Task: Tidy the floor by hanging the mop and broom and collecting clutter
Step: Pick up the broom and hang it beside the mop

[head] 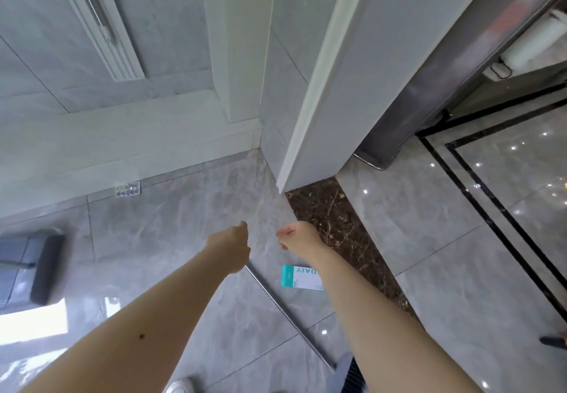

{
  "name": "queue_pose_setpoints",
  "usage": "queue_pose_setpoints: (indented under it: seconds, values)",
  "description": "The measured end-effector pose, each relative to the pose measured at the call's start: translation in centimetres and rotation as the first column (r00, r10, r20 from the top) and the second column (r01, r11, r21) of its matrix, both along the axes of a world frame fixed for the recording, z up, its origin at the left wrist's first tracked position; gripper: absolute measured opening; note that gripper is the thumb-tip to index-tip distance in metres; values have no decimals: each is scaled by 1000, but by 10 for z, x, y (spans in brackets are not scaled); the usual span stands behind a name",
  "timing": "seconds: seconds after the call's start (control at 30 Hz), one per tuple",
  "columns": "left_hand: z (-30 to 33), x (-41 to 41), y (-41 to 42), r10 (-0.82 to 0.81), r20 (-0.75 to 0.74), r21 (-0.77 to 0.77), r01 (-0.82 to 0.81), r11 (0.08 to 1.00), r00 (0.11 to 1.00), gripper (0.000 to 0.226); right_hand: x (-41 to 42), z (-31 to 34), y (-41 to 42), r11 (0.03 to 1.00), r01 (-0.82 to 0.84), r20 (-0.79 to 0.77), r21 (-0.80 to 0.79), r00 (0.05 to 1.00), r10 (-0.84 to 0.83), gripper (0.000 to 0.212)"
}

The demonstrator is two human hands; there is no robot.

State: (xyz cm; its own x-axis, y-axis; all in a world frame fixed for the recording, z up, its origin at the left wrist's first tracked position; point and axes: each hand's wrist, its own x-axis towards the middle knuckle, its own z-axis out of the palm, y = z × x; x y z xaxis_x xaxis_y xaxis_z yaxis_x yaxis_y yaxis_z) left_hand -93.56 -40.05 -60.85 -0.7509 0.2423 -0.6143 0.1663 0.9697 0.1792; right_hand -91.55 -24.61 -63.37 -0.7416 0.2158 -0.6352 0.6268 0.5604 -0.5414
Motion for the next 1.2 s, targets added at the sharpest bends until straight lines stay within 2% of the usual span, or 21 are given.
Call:
queue_pose_setpoints:
  seconds: [0.23, 0.47, 0.67, 0.83, 0.9, 0.97, 1.1, 1.2]
  values:
    - [-157, 7, -1, 72, 33, 55, -73, 996, 997, 30, 38, -152, -4, 995, 99, 34, -13, 995, -99, 19]
    - [-324, 51, 11, 77, 169, 68, -90, 994, 983, 35, 76, -293, 1, 994, 104, 96, 17, 990, -106, 25]
    - [-428, 67, 25, 103, 186, 94, -122, 988, 977, 33, 99, -388, 7, 982, 185, 152, 23, 971, -187, 28]
    - [-498, 67, 45, 133, 184, 179, -166, 970, 974, 42, 108, -454, 15, 980, 182, 186, 77, 963, -194, 34]
    - [-518, 65, 56, 261, 235, 231, -315, 921, 936, 39, 109, -475, 18, 977, 189, 188, 97, 961, -204, 35]
    - [-535, 60, 67, 425, 286, 248, -495, 832, 859, 34, 111, -493, 20, 974, 200, 202, 106, 955, -218, 36]
    - [-557, 54, 84, 694, 389, 209, -791, 574, 606, 39, 116, -516, 19, 970, 151, 205, 191, 960, -190, 28]
    - [-566, 56, 91, 777, 408, 202, -877, 435, 479, 41, 117, -523, 15, 962, 77, 188, 264, 974, -129, 24]
